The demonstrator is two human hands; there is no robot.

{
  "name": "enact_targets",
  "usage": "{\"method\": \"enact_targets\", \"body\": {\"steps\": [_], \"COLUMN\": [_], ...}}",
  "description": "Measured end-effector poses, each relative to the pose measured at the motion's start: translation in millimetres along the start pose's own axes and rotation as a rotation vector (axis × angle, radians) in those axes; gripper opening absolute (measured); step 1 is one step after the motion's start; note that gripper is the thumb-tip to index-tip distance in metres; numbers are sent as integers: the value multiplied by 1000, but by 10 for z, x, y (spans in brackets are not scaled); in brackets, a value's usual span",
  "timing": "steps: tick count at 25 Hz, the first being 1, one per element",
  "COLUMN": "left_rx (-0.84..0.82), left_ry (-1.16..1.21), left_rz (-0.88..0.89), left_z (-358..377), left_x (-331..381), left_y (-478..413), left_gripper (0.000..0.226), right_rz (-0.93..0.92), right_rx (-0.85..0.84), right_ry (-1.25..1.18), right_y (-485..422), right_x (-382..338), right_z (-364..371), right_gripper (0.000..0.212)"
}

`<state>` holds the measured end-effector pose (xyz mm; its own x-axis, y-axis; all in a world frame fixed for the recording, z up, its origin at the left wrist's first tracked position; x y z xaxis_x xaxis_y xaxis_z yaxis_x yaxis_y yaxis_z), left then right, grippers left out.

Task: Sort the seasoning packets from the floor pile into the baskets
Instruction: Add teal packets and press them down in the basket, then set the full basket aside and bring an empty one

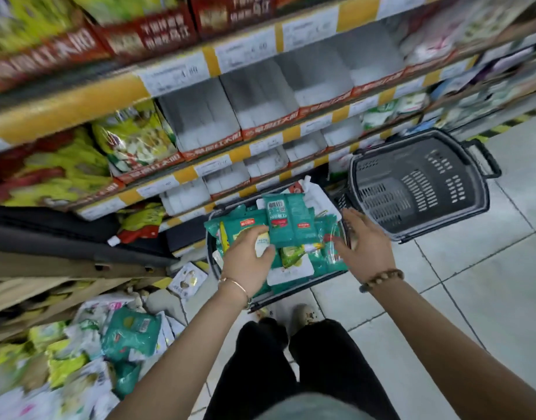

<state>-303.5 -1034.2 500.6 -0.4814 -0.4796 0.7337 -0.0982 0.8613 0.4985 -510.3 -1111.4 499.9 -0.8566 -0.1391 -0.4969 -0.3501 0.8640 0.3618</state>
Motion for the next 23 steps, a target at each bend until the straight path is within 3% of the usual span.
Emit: {"method": "enact_targets", "body": {"steps": [5, 10, 15, 19, 23], "left_rx": [-57, -203, -277, -357, -427], "left_ry": [-42, -159, -164, -204, -278], "left_rz": [204, 404, 410, 356, 305], "left_z": [55, 697, 1886, 2810, 3280], "left_x": [620, 1501, 2332, 2956, 3342], "left_y": [397, 389, 209, 80, -64], "left_gripper": [34, 38, 38, 40, 40], "right_rz": [37, 150, 246, 321, 354], "right_rx": [137, 255, 359, 339, 332], "right_ry": [-204, -240, -346, -384, -489], "right_y": [833, 1516, 2018, 2320, 2280], "right_x": [58, 830, 2007, 3061, 3756], "right_z": [-479, -1023, -1516, -1944, -2340], "right_gripper": [60, 65, 63, 58, 50]}}
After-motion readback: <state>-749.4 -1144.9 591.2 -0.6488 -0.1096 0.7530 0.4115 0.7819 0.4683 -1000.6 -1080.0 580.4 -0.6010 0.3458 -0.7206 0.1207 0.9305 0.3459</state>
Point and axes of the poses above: each hand's wrist, its own y-axis away from the middle knuckle, its own z-axis out of the palm, x = y × z, the point moved 1 cm from there along -y, towards the middle knuckle, and after that the axes turned 13 degrees about -x, right-handed, at the moved point
